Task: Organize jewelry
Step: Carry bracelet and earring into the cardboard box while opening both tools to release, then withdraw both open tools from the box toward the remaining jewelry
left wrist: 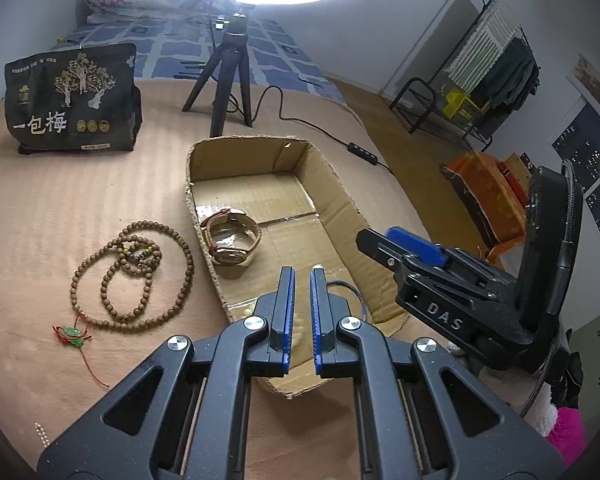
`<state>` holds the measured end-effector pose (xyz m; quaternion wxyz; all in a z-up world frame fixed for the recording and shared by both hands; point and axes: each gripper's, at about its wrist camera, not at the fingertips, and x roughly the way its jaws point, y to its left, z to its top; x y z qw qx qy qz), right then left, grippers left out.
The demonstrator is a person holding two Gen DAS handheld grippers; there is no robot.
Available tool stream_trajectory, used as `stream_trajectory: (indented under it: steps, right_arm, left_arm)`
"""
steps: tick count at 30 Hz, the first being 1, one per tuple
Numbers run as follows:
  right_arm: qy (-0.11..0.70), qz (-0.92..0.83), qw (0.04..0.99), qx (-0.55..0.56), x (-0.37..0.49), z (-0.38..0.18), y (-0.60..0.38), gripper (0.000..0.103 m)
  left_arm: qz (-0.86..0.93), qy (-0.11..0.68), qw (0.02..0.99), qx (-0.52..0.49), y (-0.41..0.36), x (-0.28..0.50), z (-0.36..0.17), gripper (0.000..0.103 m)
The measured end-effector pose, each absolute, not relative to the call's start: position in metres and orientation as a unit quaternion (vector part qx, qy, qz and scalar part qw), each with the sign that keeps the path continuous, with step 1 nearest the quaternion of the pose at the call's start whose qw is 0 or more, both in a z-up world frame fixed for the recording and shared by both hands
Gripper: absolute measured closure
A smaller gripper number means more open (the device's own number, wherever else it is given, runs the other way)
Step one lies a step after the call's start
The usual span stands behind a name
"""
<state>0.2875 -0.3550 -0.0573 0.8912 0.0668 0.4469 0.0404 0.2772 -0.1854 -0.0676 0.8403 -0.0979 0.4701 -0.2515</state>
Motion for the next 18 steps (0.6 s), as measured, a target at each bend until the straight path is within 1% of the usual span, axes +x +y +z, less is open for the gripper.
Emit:
stream_trajectory:
  steps: [2, 13, 18]
  right_arm:
    - [0.443, 0.035, 0.893, 0.069, 0.286, -0.056, -0.357, 0.051]
    - [0.44, 0.032, 0.895, 0.066, 0.281, -0.053, -0.358, 0.05]
    - [0.435, 0.031, 0.898, 0.063, 0.276, -0.047, -0.353, 0.047]
  left_arm:
    - [-0.249, 0.472, 0.84, -0.097, -0.184, 0.278, -0.069, 0.098]
    - [-0.235, 0.467, 0.848, -0.089, -0.168, 0.273, -0.064, 0.098]
    - [-0.228, 0.461, 0.854, -0.079, -0.158, 0.267, -0.058, 0.098]
